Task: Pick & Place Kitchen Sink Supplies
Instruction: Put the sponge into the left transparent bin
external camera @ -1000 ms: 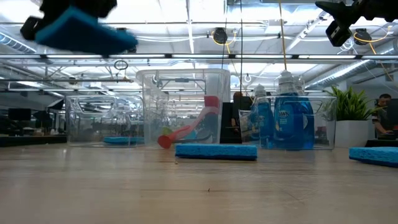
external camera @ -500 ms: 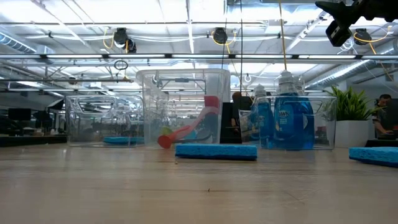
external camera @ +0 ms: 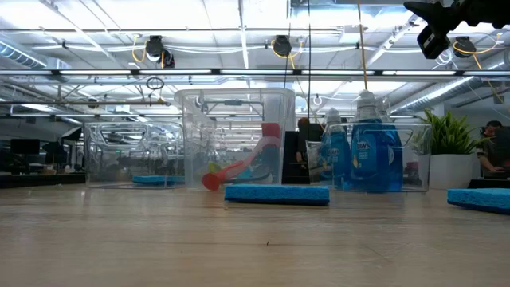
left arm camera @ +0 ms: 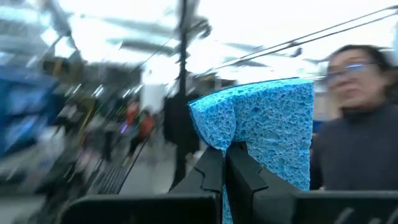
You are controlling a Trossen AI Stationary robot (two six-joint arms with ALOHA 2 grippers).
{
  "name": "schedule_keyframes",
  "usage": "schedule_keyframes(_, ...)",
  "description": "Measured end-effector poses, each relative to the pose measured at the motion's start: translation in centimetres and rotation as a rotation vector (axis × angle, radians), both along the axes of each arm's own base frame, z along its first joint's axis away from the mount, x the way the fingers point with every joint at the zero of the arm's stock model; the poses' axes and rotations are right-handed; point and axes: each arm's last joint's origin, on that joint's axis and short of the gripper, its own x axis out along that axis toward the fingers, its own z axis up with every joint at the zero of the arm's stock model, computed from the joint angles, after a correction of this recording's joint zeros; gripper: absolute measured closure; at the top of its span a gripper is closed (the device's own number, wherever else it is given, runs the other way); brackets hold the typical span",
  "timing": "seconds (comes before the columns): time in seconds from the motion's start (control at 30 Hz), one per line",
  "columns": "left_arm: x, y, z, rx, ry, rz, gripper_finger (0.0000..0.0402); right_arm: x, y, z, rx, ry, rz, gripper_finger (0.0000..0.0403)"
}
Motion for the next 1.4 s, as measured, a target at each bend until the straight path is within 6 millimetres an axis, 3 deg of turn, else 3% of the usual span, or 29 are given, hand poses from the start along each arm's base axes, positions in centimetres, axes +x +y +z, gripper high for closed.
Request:
schedule_keyframes(0.17, -0.3, -0.3, 0.7, 0.117, -0.163, -0.085, 0.0401, 0.0, 0.0, 0.0, 0.000, 0.000, -0.001, 0.0264)
schedule_keyframes(0.3, -0.3, -0.3, 0.7, 0.116, -0.164, -0.090, 0.0401, 0.0, 0.0, 0.0, 0.000, -0.001, -0.001, 0.0264)
schedule_keyframes(0.4, 0.1, -0.1, 0.4, 0.031, -0.072, -0.024, 0.0401, 0.0, 0.0, 0.0, 0.000, -0.001, -0.001, 0.0264)
schedule_keyframes(0.57, 1.4, 1.0, -2.0, -0.190, 0.277, 0.237, 0.0401, 0.0, 0.0, 0.0, 0.000, -0.001, -0.001, 0.0264)
schedule_keyframes(0.8, 1.9, 4.0, -5.6, -0.490, 0.618, 0.618, 0.0402, 0.0, 0.0, 0.0, 0.000, -0.001, -0.001, 0.0264)
schedule_keyframes(1.17, 1.3, 10.6, -7.6, -0.636, 0.716, 1.057, 0.0402, 0.0, 0.0, 0.0, 0.000, -0.001, -0.002, 0.0264)
schedule_keyframes(1.4, 1.8, 15.0, -9.1, -0.654, 0.838, 1.162, 0.0402, 0.0, 0.0, 0.0, 0.008, 0.000, -0.001, 0.0264)
